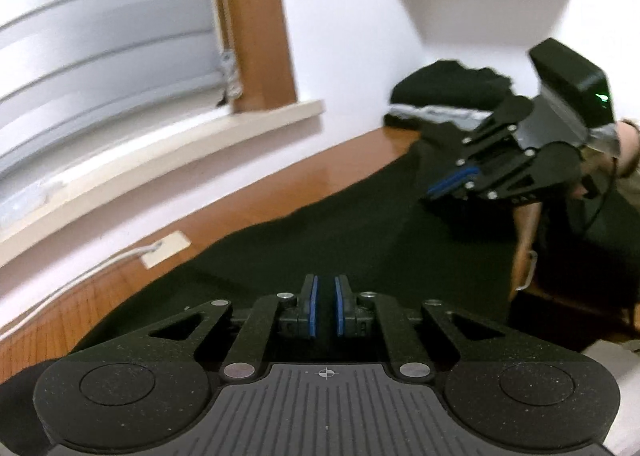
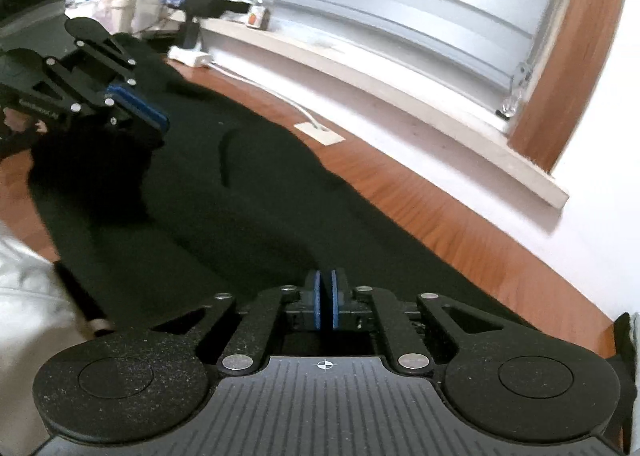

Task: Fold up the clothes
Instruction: 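Close the left gripper on the garment while the right gripper grasps its end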

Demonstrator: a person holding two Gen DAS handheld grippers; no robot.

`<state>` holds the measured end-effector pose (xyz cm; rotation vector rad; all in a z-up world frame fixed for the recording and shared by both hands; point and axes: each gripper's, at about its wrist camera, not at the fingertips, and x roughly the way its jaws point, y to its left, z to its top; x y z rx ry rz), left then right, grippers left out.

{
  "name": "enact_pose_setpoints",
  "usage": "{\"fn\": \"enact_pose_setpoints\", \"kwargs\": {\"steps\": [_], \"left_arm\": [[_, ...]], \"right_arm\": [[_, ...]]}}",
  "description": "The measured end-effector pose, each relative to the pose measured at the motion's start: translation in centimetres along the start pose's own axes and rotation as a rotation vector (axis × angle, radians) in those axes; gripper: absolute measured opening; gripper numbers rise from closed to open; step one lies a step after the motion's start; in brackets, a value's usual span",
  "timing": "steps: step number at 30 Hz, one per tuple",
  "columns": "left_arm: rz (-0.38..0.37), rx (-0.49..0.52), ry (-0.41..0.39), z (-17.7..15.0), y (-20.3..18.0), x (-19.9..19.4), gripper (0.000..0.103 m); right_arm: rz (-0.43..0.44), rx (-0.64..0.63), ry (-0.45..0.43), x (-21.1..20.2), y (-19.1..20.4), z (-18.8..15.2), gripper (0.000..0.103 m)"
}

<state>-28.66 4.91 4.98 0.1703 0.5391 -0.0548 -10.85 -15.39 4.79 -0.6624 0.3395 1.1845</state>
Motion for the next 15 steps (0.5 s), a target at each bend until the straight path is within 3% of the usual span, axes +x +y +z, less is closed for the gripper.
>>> {"fn": "enact_pose_setpoints", "kwargs": {"steps": [3, 9, 15], "left_arm": [[0.005, -0.029, 0.037, -0.4, 1.0, 1.7, 0.010], [0.004, -0.058, 0.077, -1.6, 1.7, 2.8, 0.010], [0.028, -0.044, 0.051, -0.8, 1.8, 2.6, 0.011]], "right_arm": [[-0.035, 0.003, -0.008, 0.9, 0.0, -0.4, 0.017], [-0.022, 0.008, -0.029, -0.8, 0.3, -1.1, 0.017], [-0.016, -0.017, 0.013, -3.1, 1.5, -2.6, 0.017]]}}
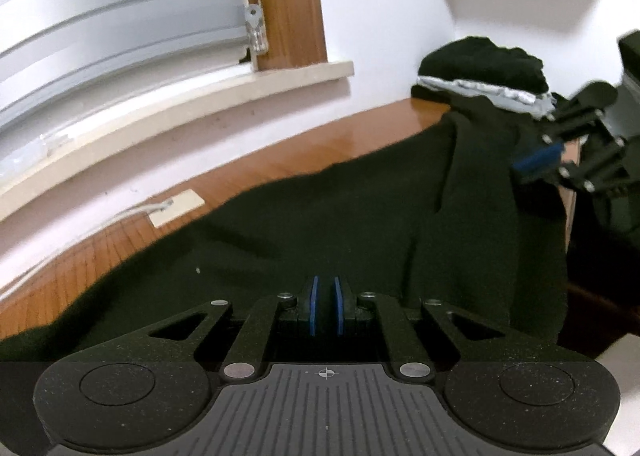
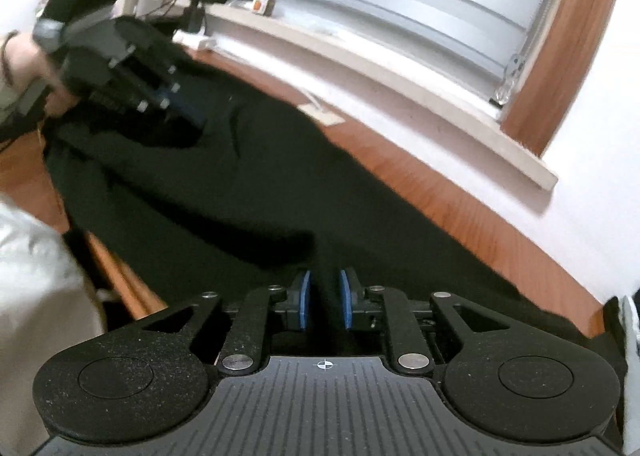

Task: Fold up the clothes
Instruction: 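Close the left gripper on the garment while the right gripper grasps its end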

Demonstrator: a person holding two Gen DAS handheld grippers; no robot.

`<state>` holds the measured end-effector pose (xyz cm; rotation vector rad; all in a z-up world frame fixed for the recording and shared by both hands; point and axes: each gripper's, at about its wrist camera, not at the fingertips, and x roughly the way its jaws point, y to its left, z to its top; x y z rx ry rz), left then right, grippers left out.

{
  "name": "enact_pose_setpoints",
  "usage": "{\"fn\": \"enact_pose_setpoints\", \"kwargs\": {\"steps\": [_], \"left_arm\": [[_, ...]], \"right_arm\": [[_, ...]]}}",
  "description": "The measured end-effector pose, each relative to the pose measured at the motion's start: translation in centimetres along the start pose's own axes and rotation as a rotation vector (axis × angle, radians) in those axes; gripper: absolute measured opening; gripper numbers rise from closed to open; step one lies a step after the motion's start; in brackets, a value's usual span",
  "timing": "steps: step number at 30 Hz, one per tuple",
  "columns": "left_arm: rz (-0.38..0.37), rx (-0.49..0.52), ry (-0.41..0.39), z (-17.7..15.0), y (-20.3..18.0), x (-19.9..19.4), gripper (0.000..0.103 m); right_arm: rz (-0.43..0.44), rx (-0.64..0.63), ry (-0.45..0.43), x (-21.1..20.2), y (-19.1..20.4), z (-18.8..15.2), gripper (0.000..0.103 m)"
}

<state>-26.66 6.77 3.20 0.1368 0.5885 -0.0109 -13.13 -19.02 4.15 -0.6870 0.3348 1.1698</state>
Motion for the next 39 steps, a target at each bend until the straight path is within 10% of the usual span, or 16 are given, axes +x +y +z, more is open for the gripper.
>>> {"fn": "enact_pose_setpoints", "kwargs": {"steps": [4, 7, 19, 23, 27, 39], "left_arm": [[-0.020, 0.010, -0.037, 0.7, -0.8, -0.8, 0.011], [-0.074, 0.042, -0.041, 1.3, -2.0, -0.8, 0.032], [-0.295, 0.023, -0.017, 4.8, -3.4, 3.0, 0.060], [-0.233, 0.084, 0.020, 4.3, -4.9, 3.5, 0.060], [-0.195, 0.091, 0.039, 4.1, -4.7, 4.7, 0.032], [-0.230, 0.048, 0.010, 4.4, -2.8, 4.2, 0.031]], "right_arm": [[0.045, -0.003, 0.010, -0.9, 0.9, -0.6, 0.017], [0.070, -0.039, 0.001, -0.4, 1.8, -0.3, 0.017], [0.022, 0.017, -0.053, 3.7, -0.3, 1.8, 0.017], [0.032, 0.016, -0.050, 4.1, -0.7, 1.7, 0.017], [0.047, 0.012, -0.043, 3.8, -0.8, 1.7, 0.021], [0.117, -0.087, -0.007, 4.8, 0.8, 2.1, 0.031]]}}
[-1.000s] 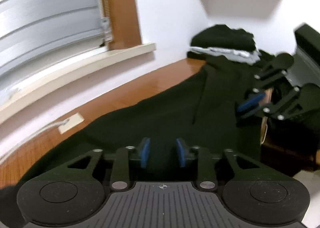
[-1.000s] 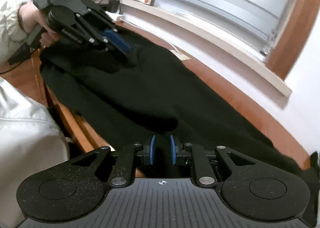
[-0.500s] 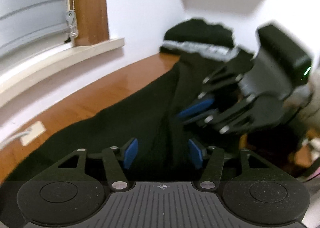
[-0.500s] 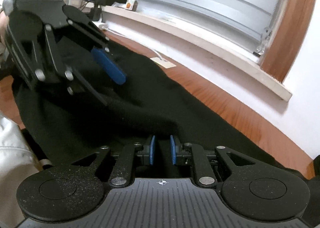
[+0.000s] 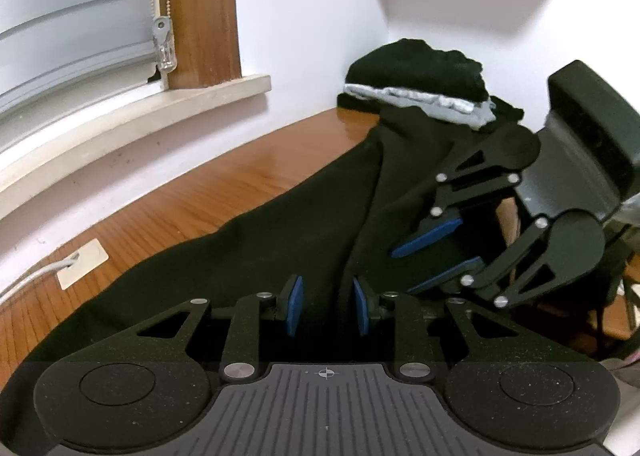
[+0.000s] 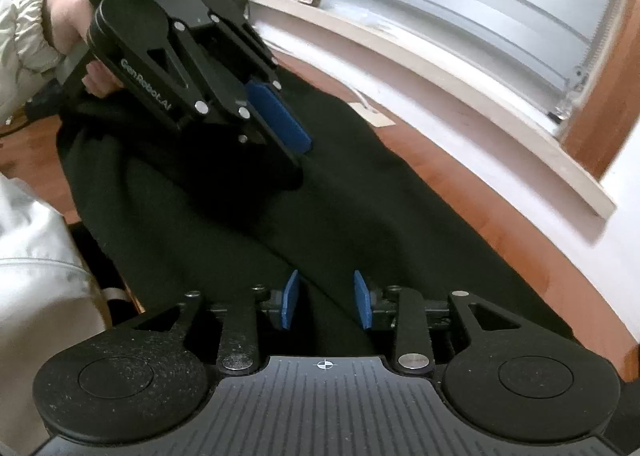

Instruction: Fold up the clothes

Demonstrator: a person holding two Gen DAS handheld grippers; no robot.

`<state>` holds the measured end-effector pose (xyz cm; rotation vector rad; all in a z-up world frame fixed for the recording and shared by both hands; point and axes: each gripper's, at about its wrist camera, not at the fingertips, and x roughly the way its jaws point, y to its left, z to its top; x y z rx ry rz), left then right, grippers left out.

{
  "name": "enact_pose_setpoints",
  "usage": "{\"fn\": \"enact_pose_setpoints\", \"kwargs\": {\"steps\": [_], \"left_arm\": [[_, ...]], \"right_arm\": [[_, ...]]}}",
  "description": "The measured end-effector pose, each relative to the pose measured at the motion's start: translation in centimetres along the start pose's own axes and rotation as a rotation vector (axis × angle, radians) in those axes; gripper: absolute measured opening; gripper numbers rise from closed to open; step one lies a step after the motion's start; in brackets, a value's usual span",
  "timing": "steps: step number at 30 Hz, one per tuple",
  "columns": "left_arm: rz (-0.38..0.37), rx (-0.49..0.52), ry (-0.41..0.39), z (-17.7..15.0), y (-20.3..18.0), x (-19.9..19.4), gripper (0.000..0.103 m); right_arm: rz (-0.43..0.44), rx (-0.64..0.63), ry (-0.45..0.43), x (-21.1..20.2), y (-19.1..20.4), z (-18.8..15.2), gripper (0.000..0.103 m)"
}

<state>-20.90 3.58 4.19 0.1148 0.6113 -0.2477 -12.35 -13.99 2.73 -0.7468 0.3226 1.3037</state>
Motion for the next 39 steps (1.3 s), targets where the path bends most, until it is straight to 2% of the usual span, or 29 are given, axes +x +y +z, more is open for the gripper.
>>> {"fn": "enact_pose_setpoints", "kwargs": {"steps": [1, 3, 4, 9, 12, 15, 18, 20, 21, 24, 28, 29, 33, 39], "left_arm": [[-0.005, -0.006, -0.001, 0.0, 0.1, -0.1, 0.031], [-0.013, -0.018, -0.005, -0.1, 0.5, -0.3, 0.031], [-0.013, -0.026, -0.009, -0.1, 0.7, -0.5, 0.031], [-0.028, -0.095, -0.048, -0.1, 2.6, -1.8, 0.031], [0.036, -0.097, -0.061, 0.0, 3.4, -2.4, 0.031], [0.052, -0.102, -0.055, 0.0, 4.1, -2.4, 0.031], [0.115, -0.059, -0.034, -0.3, 4.2, -2.0, 0.031], [0.162, -0.026, -0.019, -0.5, 4.2, -1.7, 0.039], [0.185, -0.009, -0.012, -0.7, 4.2, -1.4, 0.042], [0.246, 0.033, 0.025, -1.5, 4.4, -0.3, 0.043], [0.259, 0.002, 0.050, -2.7, 5.8, 0.2, 0.045], [0.265, -0.003, 0.050, -2.8, 6.0, -0.1, 0.045], [0.285, 0.008, 0.047, -3.3, 6.2, -1.5, 0.060], [0.367, 0.019, 0.070, -5.0, 7.8, -4.1, 0.061]], "right_arm": [[0.003, 0.000, 0.001, 0.1, 0.0, 0.1, 0.031], [0.001, -0.002, 0.007, 0.3, -0.1, 0.4, 0.002], [0.004, -0.005, 0.011, 0.2, -0.1, 0.5, 0.001], [0.003, 0.001, -0.011, -2.6, -0.3, 1.0, 0.001], [-0.002, -0.014, -0.022, -4.9, 0.0, 1.4, 0.001], [0.013, -0.017, 0.004, -5.7, 0.6, 1.5, 0.001], [0.048, -0.029, 0.036, -6.7, 1.8, 1.2, 0.001], [0.068, -0.035, 0.061, -7.2, 2.6, 0.8, 0.001], [0.069, -0.046, 0.071, -7.2, 3.0, 0.6, 0.001], [0.083, -0.040, 0.090, -7.1, 3.4, -0.3, 0.001], [0.077, -0.029, 0.061, -7.1, 3.2, -0.2, 0.009], [0.080, -0.031, 0.049, -7.0, 3.4, 0.1, 0.010], [0.113, -0.043, 0.013, -5.7, 4.1, 1.0, 0.015], [0.201, -0.075, -0.013, -2.5, 6.2, 2.2, 0.016]]}}
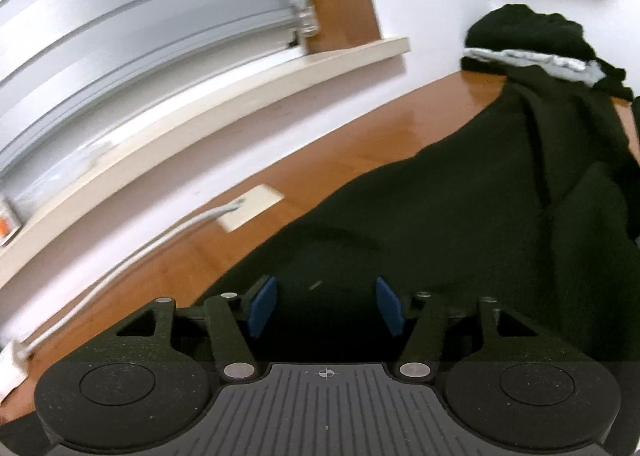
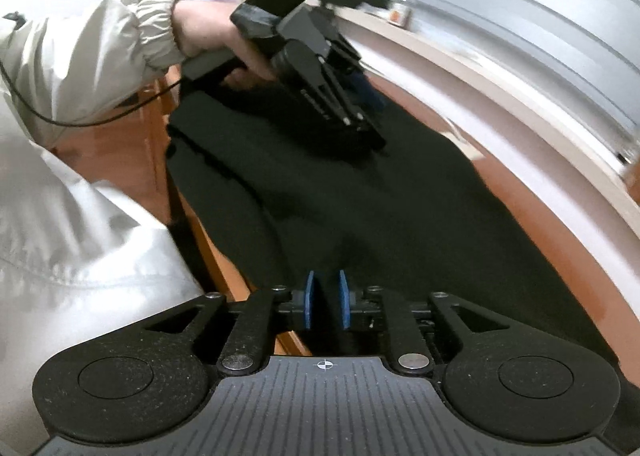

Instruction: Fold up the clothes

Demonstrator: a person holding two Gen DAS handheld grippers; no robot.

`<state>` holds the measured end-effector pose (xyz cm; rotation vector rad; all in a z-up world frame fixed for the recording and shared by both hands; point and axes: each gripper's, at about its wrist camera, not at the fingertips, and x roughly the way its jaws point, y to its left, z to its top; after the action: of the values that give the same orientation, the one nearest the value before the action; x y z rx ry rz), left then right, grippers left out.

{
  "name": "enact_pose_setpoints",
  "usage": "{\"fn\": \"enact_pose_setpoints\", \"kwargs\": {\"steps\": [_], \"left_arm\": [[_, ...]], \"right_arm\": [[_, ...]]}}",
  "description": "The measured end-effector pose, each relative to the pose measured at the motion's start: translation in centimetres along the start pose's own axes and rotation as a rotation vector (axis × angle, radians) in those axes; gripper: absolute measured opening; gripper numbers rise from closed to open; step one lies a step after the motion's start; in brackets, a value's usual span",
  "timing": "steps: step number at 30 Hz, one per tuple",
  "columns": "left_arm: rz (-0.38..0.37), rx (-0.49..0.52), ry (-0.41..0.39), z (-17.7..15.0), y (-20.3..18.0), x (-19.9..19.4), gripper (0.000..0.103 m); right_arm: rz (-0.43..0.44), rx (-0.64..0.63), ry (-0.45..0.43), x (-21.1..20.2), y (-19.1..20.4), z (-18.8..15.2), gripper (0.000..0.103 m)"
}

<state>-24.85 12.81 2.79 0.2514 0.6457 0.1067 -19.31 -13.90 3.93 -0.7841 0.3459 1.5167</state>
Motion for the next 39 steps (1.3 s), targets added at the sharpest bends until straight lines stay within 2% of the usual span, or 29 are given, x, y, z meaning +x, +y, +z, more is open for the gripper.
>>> {"fn": "enact_pose_setpoints", "kwargs": {"steps": [4, 7, 9, 11, 14, 15, 16, 19, 22, 27, 31, 34, 37, 39], "left_arm": [[0.046, -0.061, 0.023, -2.1, 3.2, -0.4, 0.061], [0.032, -0.123, 0.017, -3.3, 5.2, -0.4, 0.061], [-0.004, -0.169, 0.004, -3.7, 6.0, -0.5, 0.061], [-0.017, -0.185, -0.003, -3.9, 6.3, -0.6, 0.061], [-0.007, -0.170, 0.000, -3.8, 6.0, -0.7, 0.061], [-0.003, -0.166, 0.000, -3.8, 5.9, -0.7, 0.061], [0.000, -0.163, 0.001, -3.8, 5.9, -0.7, 0.061], [0.007, -0.159, 0.005, -3.8, 5.8, -0.6, 0.063], [0.013, -0.163, 0.010, -3.8, 5.8, -0.6, 0.065], [0.034, -0.165, -0.002, -3.8, 5.8, -0.8, 0.067], [0.025, -0.165, -0.050, -2.8, 6.1, -1.4, 0.072], [-0.005, -0.142, -0.090, -0.7, 5.8, -0.9, 0.081], [-0.103, -0.116, -0.091, 1.8, 5.2, 1.3, 0.081], [-0.143, -0.081, -0.067, 3.2, 4.1, 3.3, 0.081]], "right_arm": [[0.028, -0.053, -0.014, 1.2, 1.1, 1.4, 0.018], [0.043, -0.103, -0.022, 1.8, 2.1, 2.5, 0.024], [0.042, -0.140, -0.023, 2.3, 2.8, 3.1, 0.029], [0.045, -0.163, -0.015, 2.9, 3.2, 3.6, 0.029], [0.045, -0.187, 0.014, 3.8, 3.5, 4.1, 0.026], [0.052, -0.175, 0.014, 3.7, 3.4, 4.3, 0.009], [0.060, -0.157, 0.011, 3.5, 3.2, 4.5, 0.005], [0.112, -0.129, -0.010, 1.7, 3.0, 4.9, 0.004], [0.121, -0.149, -0.027, -0.4, 3.9, 4.9, 0.004], [0.129, -0.174, 0.020, 0.5, 5.0, 3.7, 0.004], [0.119, -0.170, 0.018, 0.8, 4.9, 3.6, 0.004], [0.115, -0.174, 0.018, 0.8, 5.1, 3.5, 0.004], [0.116, -0.164, 0.020, 1.0, 5.1, 3.3, 0.004], [0.115, -0.154, 0.017, 1.1, 5.1, 3.1, 0.005]]}}
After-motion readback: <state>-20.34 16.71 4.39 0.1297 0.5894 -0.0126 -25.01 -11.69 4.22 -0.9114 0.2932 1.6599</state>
